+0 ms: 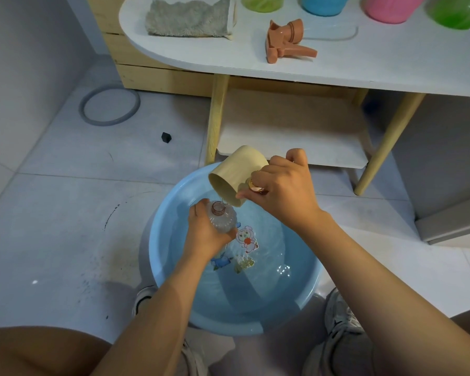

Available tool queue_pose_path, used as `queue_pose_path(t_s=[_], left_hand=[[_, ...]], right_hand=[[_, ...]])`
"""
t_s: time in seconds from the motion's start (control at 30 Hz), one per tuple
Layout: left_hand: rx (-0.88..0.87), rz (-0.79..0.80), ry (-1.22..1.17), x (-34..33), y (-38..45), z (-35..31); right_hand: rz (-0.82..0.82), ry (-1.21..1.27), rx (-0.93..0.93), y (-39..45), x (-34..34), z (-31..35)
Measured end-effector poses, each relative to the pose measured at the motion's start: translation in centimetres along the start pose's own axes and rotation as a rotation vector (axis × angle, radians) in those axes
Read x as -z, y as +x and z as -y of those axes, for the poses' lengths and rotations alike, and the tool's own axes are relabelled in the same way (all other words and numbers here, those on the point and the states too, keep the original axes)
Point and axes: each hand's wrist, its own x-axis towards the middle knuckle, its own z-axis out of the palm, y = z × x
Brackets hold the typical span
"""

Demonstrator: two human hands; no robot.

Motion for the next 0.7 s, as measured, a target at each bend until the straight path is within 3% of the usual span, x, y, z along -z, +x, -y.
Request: queue_pose_path(t_s=[0.17,0.33,0.5,0.7], left_hand=[[0.019,-0.005,-0.030,0.2,-0.3,-0.4],[0.046,-0.010,-0.092,0.2,-0.6,-0.3],[0.076,-0.036,-0.105,0.3,-0.5,-0.1],[0.084,-0.072,-0.161,0.8,-0.3,0.4]], right_hand=[[-0.002,0.001,-0.072,-0.3,-0.2,-0.2],[0.077,-0.002,-0.344,-0.8,-0.5,-1.1],[0.410,-0.080,-0.597,-2.7,-1.5,-3.0],[0.618,-0.172,-0.623,-5.9,-3.8,-3.1]])
